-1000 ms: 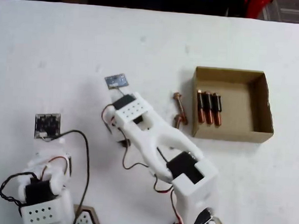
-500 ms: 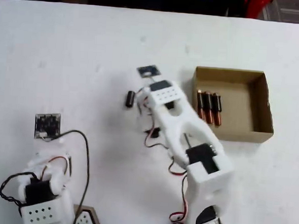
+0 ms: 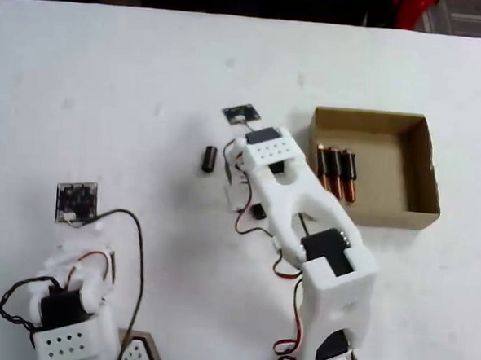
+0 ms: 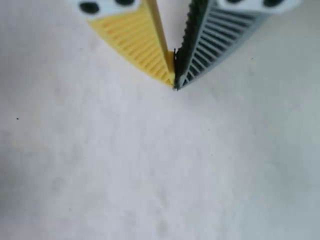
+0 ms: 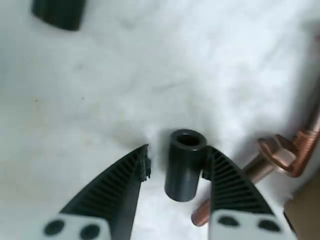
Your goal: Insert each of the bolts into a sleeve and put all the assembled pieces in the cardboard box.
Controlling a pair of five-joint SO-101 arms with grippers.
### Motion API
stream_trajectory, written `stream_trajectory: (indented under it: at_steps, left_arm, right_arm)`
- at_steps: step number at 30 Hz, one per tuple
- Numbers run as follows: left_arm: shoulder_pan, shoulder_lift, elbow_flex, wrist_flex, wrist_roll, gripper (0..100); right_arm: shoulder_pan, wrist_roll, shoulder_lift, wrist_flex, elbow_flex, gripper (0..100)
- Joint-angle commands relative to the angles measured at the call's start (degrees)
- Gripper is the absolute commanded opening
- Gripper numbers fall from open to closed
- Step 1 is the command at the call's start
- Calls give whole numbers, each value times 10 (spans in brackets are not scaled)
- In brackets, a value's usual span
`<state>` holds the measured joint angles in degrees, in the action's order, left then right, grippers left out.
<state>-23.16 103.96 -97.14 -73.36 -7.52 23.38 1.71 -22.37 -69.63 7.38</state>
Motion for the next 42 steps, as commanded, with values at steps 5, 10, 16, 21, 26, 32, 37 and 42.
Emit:
stream_trajectory:
  at_steps: [5, 10, 16, 21, 26, 32, 37, 42]
  left_arm:
    - [-3, 4, 2, -5, -4, 23]
    - [-3, 4, 2, -5, -4, 23]
    - [-3, 4, 2, -5, -4, 23]
    - [-3, 4, 2, -5, -4, 23]
    - [-3, 4, 2, -5, -4, 23]
    - [-2, 5, 2, -5, -4, 27]
    - [0, 5, 2, -5, -2, 27]
    - [0, 5, 2, -5, -2, 27]
  right_arm:
    - [-14, 7, -7, -2, -14, 168]
    - [-15, 7, -2, -2, -14, 53]
    - [-18, 7, 0, -5, -16, 23]
    - [-34, 7, 64, -12, -15, 23]
    - [-45, 7, 194, -58, -15, 23]
    - [-47, 7, 349, -106, -11, 23]
    - [-66, 7, 455, -139, -11, 23]
    - [-142, 7, 538, -139, -8, 23]
